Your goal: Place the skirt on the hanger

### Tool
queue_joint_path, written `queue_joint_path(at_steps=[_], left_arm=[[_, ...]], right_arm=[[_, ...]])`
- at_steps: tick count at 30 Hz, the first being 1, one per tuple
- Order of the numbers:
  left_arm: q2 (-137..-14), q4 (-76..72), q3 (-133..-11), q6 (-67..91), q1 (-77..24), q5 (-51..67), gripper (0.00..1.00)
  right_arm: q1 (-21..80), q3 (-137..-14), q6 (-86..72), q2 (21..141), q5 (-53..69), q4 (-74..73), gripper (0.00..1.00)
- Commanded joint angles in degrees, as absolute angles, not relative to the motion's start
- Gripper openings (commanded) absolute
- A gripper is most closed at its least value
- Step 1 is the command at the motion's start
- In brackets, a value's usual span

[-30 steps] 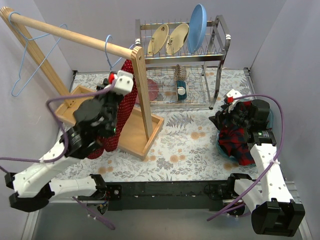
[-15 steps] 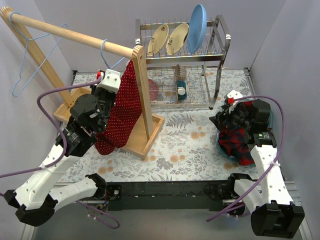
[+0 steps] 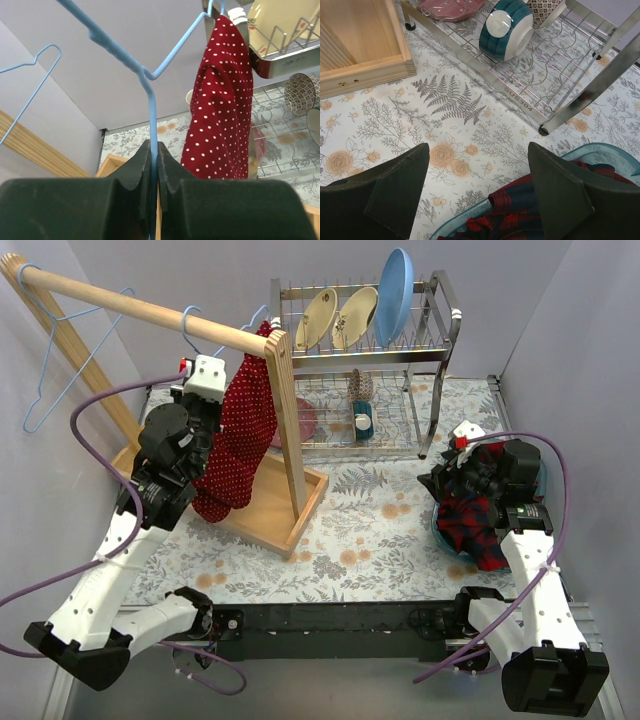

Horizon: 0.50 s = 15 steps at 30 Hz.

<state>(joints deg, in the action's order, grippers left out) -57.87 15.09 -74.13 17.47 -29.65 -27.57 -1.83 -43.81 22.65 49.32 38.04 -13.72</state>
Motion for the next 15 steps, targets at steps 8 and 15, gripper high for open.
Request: queue_joint_path(at_steps=[8, 15], left_arm=[[-58.18, 8.62, -71.28, 23.9, -16.27, -21.62, 0.0], [-59.41, 5.72, -69.26, 27.15, -9.32, -20.83, 0.0]], right_arm=[[-2.02, -43.59, 22.85, 48.34, 42.01, -14.59, 0.87], [-2.02, -43.59, 22.94, 47.64, 43.77, -15.2, 0.87]])
